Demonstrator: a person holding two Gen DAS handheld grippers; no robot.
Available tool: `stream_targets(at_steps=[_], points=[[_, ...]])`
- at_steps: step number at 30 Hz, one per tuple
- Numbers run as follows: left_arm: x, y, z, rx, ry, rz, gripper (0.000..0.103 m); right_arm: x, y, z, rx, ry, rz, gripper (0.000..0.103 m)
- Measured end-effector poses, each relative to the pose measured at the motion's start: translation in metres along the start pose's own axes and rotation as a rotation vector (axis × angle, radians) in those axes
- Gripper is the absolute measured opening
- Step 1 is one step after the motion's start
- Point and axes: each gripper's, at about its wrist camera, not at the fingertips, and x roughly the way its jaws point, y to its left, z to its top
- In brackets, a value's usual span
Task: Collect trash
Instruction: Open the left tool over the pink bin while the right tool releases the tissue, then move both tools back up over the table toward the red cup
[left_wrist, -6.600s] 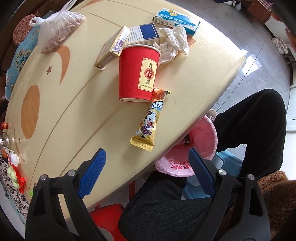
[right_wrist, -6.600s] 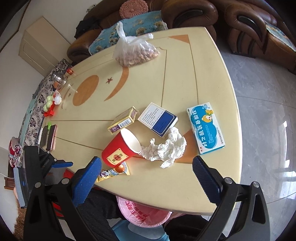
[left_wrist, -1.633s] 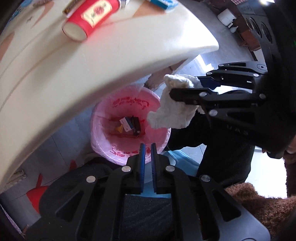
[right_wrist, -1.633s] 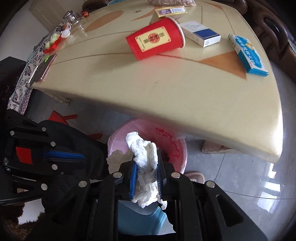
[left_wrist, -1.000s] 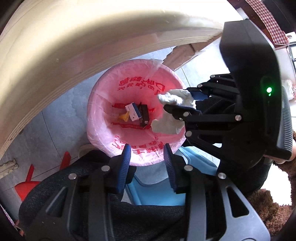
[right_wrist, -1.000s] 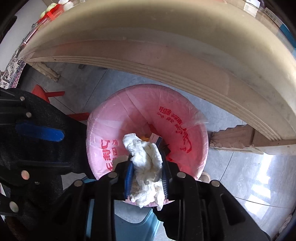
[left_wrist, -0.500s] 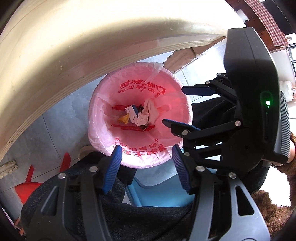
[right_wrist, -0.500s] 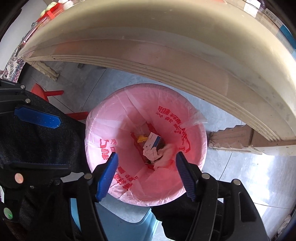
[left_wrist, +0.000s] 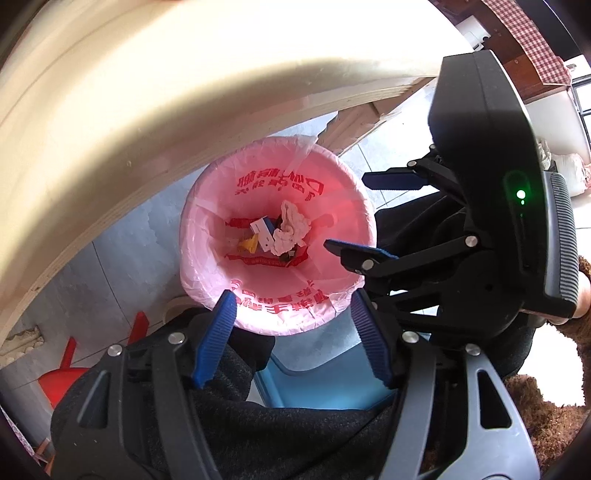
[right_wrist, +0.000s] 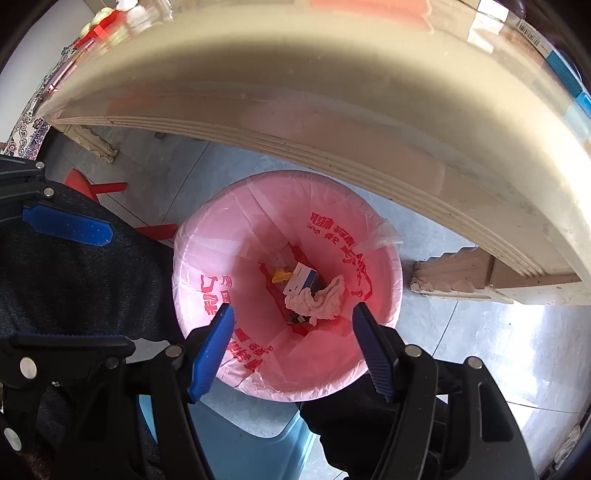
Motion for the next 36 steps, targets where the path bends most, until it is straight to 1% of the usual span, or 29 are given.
stream_targets(at_steps=[6,7,8,10,13,16,18,20,24,25,26,29,32,34,36], points=[[-0.017,-0.004,-0.004,0.004,-0.007,0.014,0.065,-0.022,0.001,-0.003,0.0,-0.016,0.019,0.066],[-0.021,-0.004,-0.006,0.008,-0.012,0.02,0.07,-0.027,0.001,-0.003,-0.001,-0.02,0.02,0.067],[-0.026,-0.005,-0.007,0.011,-0.022,0.026,0.073,-0.033,0.0,-0.004,-0.002,-0.024,0.02,0.073],[-0.038,-0.004,-0.011,0.015,-0.04,0.038,0.073,-0.046,-0.001,-0.006,0.001,-0.041,0.025,0.077],[-0.058,0.001,-0.013,0.006,-0.06,0.054,0.073,-0.07,-0.004,-0.006,0.005,-0.065,0.036,0.077],[-0.083,0.004,-0.01,-0.002,-0.085,0.1,0.073,-0.095,-0.008,-0.005,0.008,-0.093,0.048,0.078],[-0.105,0.004,-0.005,0.004,-0.116,0.139,0.073,-0.116,-0.015,-0.002,0.017,-0.119,0.063,0.081],[-0.128,0.003,0.001,0.012,-0.146,0.174,0.074,-0.139,-0.023,0.001,0.032,-0.152,0.072,0.082],[-0.166,-0.004,0.018,0.045,-0.199,0.245,0.076,-0.185,-0.046,0.011,0.073,-0.224,0.075,0.082],[-0.174,-0.005,0.023,0.055,-0.206,0.254,0.079,-0.196,-0.052,0.014,0.081,-0.242,0.067,0.083],[-0.182,-0.007,0.03,0.063,-0.212,0.259,0.08,-0.209,-0.059,0.018,0.087,-0.262,0.054,0.086],[-0.201,-0.008,0.05,0.08,-0.214,0.266,0.08,-0.242,-0.074,0.03,0.091,-0.32,0.01,0.088],[-0.215,-0.006,0.077,0.089,-0.198,0.272,0.08,-0.267,-0.082,0.04,0.045,-0.366,-0.015,0.089],[-0.219,-0.006,0.095,0.087,-0.184,0.283,0.08,-0.279,-0.089,0.047,0.025,-0.381,-0.007,0.089],[-0.225,-0.006,0.116,0.084,-0.171,0.298,0.08,-0.284,-0.096,0.055,0.029,-0.387,0.03,0.089]])
